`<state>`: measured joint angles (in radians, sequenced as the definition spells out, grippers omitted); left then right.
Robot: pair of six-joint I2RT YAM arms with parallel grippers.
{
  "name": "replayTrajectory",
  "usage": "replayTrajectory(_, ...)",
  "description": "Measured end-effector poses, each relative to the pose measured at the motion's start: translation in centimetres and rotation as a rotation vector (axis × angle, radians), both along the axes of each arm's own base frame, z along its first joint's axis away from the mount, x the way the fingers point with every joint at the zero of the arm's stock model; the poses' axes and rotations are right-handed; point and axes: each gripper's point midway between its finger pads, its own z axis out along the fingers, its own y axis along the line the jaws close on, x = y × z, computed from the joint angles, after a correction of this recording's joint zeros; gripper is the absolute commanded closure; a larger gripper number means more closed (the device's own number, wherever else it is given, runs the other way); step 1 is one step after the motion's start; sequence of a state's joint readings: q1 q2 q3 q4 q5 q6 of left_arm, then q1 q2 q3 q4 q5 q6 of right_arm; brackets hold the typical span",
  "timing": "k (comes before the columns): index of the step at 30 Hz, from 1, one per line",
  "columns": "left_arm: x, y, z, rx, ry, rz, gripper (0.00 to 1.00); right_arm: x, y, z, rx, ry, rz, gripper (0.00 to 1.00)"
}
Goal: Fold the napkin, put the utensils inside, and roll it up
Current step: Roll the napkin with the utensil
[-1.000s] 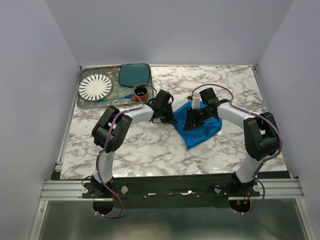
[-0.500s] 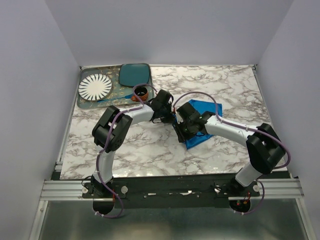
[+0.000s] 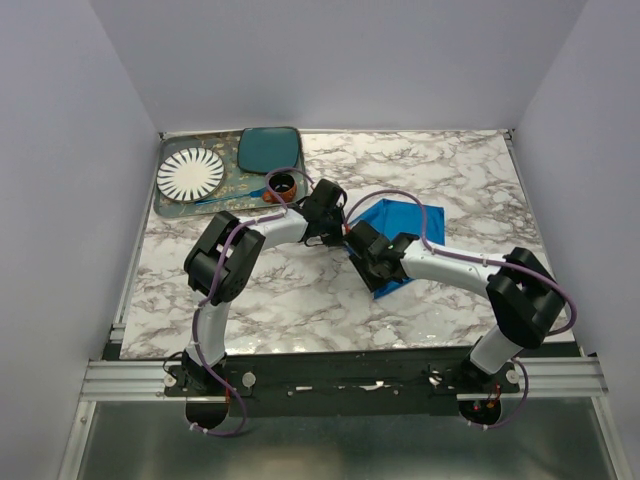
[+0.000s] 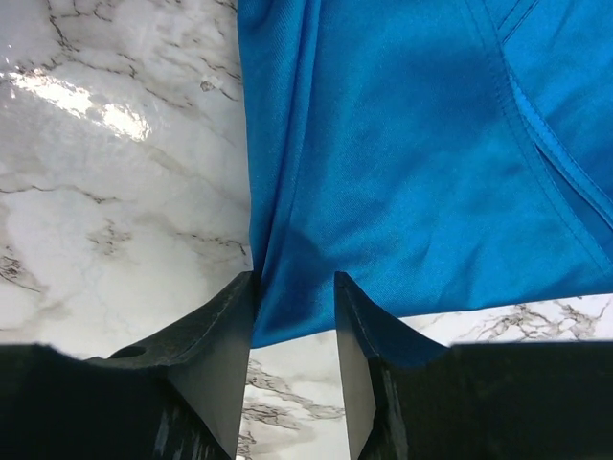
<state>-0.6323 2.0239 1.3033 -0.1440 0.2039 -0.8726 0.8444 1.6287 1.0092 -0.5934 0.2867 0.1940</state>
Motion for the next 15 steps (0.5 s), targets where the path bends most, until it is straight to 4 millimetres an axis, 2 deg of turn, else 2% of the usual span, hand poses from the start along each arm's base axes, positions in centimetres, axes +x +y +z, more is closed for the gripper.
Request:
replayTrajectory(6, 0.1, 0.0, 0.0, -0.003, 0.003, 0.004, 0.89, -0.3, 0.2, -0.2, 0.014, 0.015, 0.0, 0.71)
replayTrajectory(9, 0.1, 0.0, 0.0, -0.004, 0.003, 0.005, 0.89, -0.5, 0.6, -0.3, 0.037, 0.029, 0.005, 0.85)
replayTrajectory(10, 0.1, 0.0, 0.0, -0.004, 0.003, 0.006, 0.89, -0.6, 0.8, -0.4, 0.047, 0.035, 0.006, 0.92)
replayTrajectory(12, 0.1, 0.0, 0.0, -0.004, 0.003, 0.006, 0.89, -0.5, 0.9, -0.4, 0.062, 0.044, 0.0, 0.95)
replayTrajectory(13, 0.1, 0.0, 0.0, -0.004, 0.003, 0.006, 0.89, -0.5, 0.9, -0.4, 0.07, 0.05, -0.001, 0.99)
replayTrajectory(15, 0.1, 0.0, 0.0, -0.004, 0.002, 0.006, 0.89, -0.4, 0.7, -0.5, 0.08, 0.059, -0.012, 0.99)
